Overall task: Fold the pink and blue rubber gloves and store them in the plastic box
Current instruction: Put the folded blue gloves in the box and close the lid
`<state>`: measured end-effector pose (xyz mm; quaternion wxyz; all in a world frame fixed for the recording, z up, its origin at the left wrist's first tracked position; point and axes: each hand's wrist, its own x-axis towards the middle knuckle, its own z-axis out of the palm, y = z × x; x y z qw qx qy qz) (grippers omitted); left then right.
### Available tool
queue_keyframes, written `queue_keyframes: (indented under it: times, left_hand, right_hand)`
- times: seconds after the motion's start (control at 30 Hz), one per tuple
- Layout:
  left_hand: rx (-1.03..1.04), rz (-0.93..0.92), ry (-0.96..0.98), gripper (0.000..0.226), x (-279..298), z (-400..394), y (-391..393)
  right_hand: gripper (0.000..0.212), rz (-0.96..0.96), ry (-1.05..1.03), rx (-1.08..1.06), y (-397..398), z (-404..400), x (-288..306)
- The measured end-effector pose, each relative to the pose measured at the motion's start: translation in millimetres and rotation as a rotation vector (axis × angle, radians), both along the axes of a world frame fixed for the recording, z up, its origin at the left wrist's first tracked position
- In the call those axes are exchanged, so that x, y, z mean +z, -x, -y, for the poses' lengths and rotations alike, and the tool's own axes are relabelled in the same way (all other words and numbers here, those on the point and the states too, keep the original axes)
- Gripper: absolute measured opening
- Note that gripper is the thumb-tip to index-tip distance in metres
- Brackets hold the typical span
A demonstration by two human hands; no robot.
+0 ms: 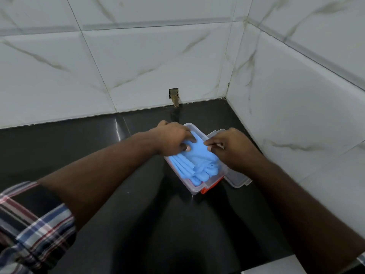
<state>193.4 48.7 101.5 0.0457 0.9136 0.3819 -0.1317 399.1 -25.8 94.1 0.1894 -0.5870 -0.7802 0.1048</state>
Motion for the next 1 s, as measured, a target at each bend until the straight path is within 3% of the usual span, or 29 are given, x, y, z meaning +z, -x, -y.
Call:
queue_keyframes:
  times: [0.23,0.33,0.47,0.73,1.0]
  left_hand:
    - [0.008,0.081,0.183,0.026,19,-10,32]
    - [0.021,0.105,0.228,0.028,15,-8,36]
    - [0.012,0.078,0.25,0.036,12,-6,45]
    - [-0.084,0.011,0.17,0.031,1,-2,36]
    - [0.088,-0.119,0.108,0.037,5,6,22]
  right_hand:
    - [0.046,0.149,0.235,0.247,40,5,10]
    - [0.061,0.281,0.192,0.271,49,11,6]
    - [0.052,0.227,0.133,0.231,54,18,-3]
    - [0.041,0.245,0.26,0.183,60,15,-26]
    - [0.033,0.329,0.4,0.276,54,12,-5]
